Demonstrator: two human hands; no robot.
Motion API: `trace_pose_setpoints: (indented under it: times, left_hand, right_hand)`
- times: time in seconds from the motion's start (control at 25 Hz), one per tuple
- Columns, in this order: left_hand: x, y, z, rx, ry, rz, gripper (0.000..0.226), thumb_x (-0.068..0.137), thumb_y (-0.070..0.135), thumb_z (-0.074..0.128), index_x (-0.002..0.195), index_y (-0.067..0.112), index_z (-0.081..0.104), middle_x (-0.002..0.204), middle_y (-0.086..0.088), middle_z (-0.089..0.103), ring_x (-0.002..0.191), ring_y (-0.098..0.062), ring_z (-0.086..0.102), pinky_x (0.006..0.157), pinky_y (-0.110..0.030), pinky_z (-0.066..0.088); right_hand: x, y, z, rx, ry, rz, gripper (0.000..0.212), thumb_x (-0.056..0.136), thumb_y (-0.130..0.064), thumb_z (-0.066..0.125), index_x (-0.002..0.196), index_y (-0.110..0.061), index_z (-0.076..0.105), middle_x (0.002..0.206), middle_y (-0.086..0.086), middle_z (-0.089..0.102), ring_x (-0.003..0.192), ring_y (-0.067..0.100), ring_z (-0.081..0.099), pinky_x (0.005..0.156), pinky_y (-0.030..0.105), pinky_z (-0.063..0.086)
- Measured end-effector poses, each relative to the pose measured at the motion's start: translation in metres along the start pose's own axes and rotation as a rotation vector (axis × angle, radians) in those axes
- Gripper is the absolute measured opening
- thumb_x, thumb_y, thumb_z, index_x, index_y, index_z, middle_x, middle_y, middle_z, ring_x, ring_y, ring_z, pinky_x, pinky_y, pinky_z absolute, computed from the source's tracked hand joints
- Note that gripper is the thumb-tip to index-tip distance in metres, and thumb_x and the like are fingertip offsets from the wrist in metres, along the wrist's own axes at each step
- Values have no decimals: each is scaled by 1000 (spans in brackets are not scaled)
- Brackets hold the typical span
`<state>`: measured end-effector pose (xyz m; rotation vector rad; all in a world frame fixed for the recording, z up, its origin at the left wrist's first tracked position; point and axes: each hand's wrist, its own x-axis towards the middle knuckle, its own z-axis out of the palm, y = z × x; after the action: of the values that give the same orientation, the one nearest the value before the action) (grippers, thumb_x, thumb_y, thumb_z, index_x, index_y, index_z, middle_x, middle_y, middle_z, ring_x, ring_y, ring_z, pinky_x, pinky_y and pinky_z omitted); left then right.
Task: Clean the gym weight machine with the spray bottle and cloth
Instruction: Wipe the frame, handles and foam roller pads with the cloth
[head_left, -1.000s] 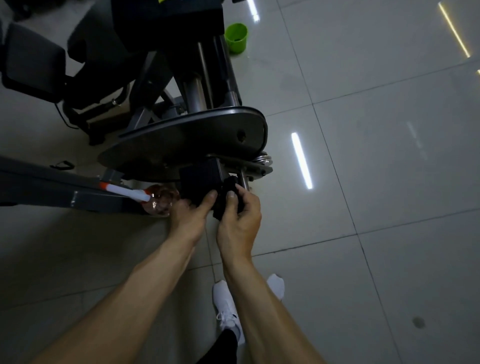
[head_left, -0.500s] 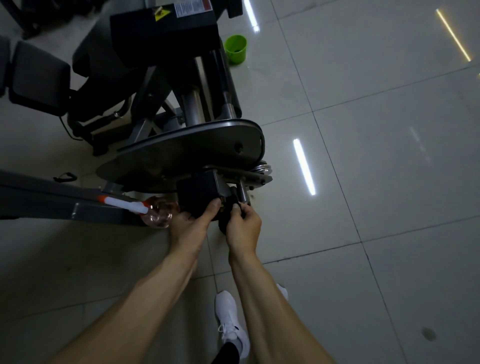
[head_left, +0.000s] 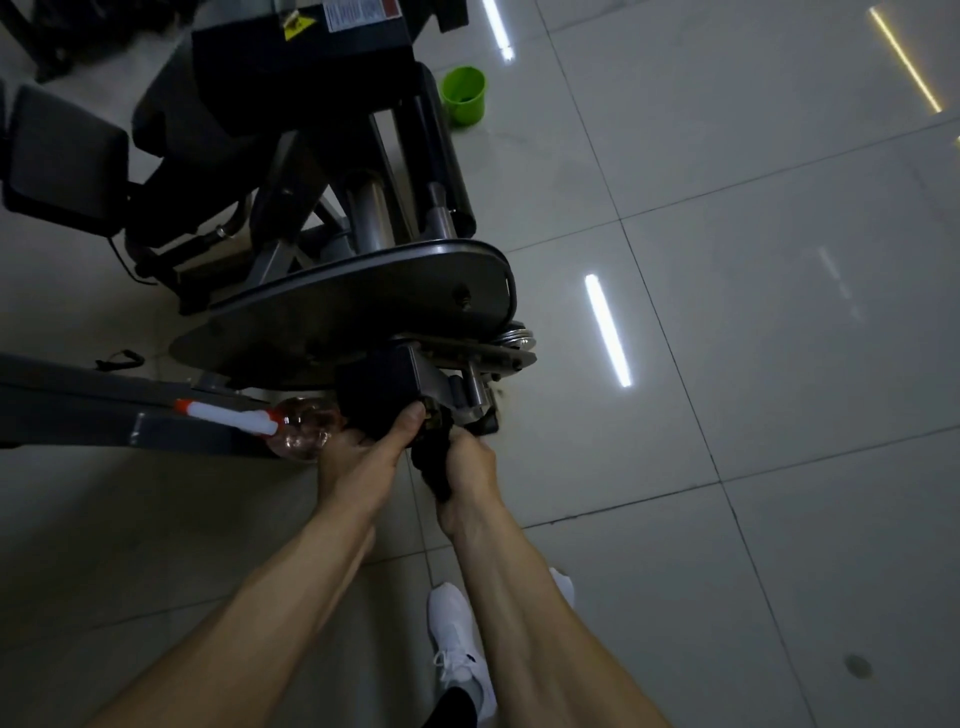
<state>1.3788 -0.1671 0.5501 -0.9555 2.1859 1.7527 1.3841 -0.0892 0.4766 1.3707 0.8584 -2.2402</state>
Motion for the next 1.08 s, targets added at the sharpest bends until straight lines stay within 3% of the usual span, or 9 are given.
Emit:
trace_pose_setpoints:
  times: [0.12, 0.32, 0.48, 0.56, 0.72, 0.8, 0.88, 0.96, 1.08]
  left_hand:
    - [0, 0, 2, -7, -1, 29, 25, 85, 27, 81, 107, 19, 75, 97, 10, 78, 94, -1, 72, 83, -17, 53]
    - [0, -1, -1, 7, -8, 3, 29, 85, 31, 81, 108, 16, 75, 96, 7, 78, 86, 0, 72, 75, -13, 54]
    - [1, -1, -1, 15, -24, 47, 19, 86, 26, 79, 103, 19, 74, 91, 11, 76, 80, 8, 70, 65, -3, 48]
    - [1, -3, -1, 7, -8, 41, 17, 85, 28, 81, 99, 22, 74, 87, 12, 76, 81, 5, 71, 64, -4, 48]
    - [6, -7, -1, 46, 46, 26, 23, 79, 38, 85, 94, 25, 75, 85, 10, 76, 83, -3, 73, 67, -13, 51]
    - [8, -7, -1, 70, 44, 47, 23, 79, 38, 84, 95, 25, 74, 87, 11, 75, 85, -3, 71, 67, -11, 49]
    - [4, -10, -8, 92, 29, 76, 18, 87, 32, 79, 99, 20, 74, 89, 9, 75, 87, -4, 71, 66, -6, 47]
    - [-6, -21, -21, 111, 55, 127, 10, 96, 21, 68, 104, 17, 73, 92, 9, 75, 90, -3, 70, 71, -8, 48]
    - [-17, -42, -40, 99, 82, 112, 28, 99, 12, 59, 118, 28, 71, 108, 13, 74, 100, 0, 68, 86, -20, 53]
  right_hand:
    - [0, 3, -3, 66, -12, -174, 19, 103, -11, 54, 97, -8, 72, 80, 5, 70, 70, 12, 63, 61, 24, 50]
    - [8, 16, 6, 46, -35, 113, 19, 98, -16, 58, 104, -6, 73, 89, 13, 72, 81, 25, 66, 59, 29, 50]
    - [9, 9, -6, 165, -24, -47, 18, 100, -7, 55, 104, -2, 71, 83, 9, 69, 69, 17, 63, 61, 27, 49]
    - [13, 15, 0, 142, -18, 0, 17, 98, -10, 59, 106, -1, 71, 88, 11, 72, 77, 22, 68, 66, 30, 54]
    - [-5, 28, 32, 100, -212, 234, 85, 65, -44, 92, 132, -2, 63, 124, 19, 71, 116, 32, 68, 92, 38, 58]
    - [-15, 28, 40, 16, -284, 198, 83, 95, -62, 58, 156, -8, 38, 149, 6, 55, 135, 21, 56, 112, 31, 43]
    - [-19, 36, 44, 18, -301, 183, 66, 110, -50, 28, 161, -9, 25, 124, -16, 60, 108, 0, 63, 108, 28, 42]
    - [-16, 40, 30, 41, -283, 189, 49, 104, -27, 47, 148, -5, 49, 96, -4, 65, 81, 5, 66, 93, 28, 51]
    - [-15, 58, 12, 158, -315, 109, 41, 90, -8, 59, 129, 4, 62, 116, 25, 66, 108, 33, 65, 108, 43, 45]
